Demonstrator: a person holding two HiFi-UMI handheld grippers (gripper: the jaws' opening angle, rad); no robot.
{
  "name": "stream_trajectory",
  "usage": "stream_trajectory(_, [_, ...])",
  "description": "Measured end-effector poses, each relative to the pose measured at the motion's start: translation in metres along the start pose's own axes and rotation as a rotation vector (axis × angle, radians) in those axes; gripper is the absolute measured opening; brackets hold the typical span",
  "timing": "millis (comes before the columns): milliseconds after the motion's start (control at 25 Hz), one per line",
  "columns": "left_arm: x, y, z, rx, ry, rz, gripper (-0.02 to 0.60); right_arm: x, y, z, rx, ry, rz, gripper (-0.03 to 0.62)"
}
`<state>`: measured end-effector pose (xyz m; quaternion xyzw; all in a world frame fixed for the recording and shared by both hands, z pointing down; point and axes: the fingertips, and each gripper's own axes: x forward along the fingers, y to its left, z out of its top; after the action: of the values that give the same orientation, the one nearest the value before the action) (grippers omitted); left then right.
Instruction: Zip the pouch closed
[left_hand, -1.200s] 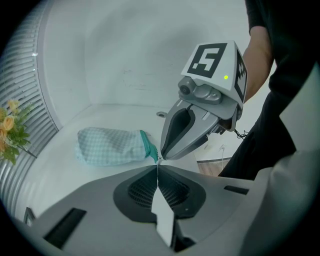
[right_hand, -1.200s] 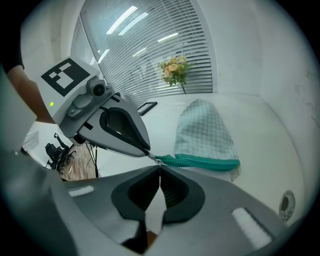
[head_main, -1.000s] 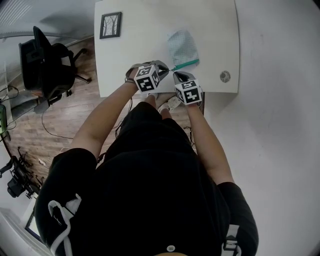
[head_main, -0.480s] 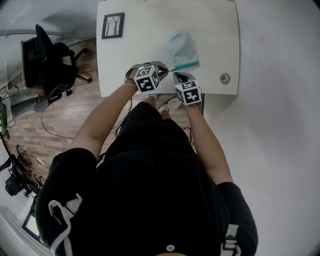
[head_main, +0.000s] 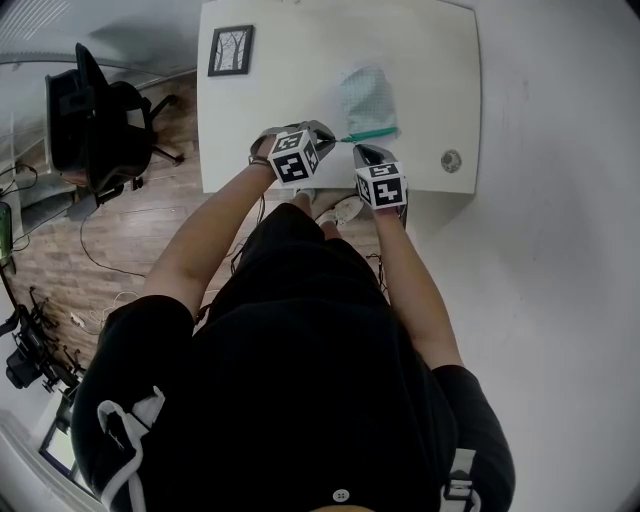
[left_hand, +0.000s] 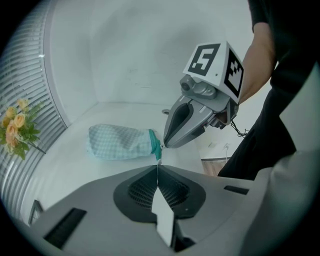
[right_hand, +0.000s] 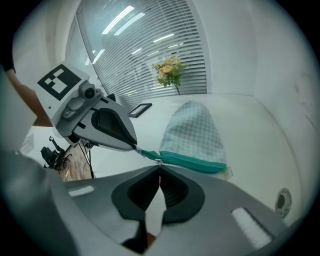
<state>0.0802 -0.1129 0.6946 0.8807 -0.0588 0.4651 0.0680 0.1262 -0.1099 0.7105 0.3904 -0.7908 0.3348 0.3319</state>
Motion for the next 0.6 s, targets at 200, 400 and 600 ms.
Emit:
stream_trajectory(200, [-0.003, 0.002, -0.006, -0.004, 0.005, 0.001, 0.009, 0.002, 0.002, 0.0, -0.013, 0.013, 0.014, 0.014])
stream_trajectory(400, [-0.009, 0.011, -0.014, -0.024, 0.013, 0.023, 0.009, 0.001, -0.014, -0.003, 0.034, 0.01, -0.025, 0.012])
stream_trajectory(600, [-0.015, 0.019, -0.028, -0.055, 0.021, 0.038, 0.009, -0.002, -0.026, -0.007, 0.041, 0.012, -0.034, 0.014])
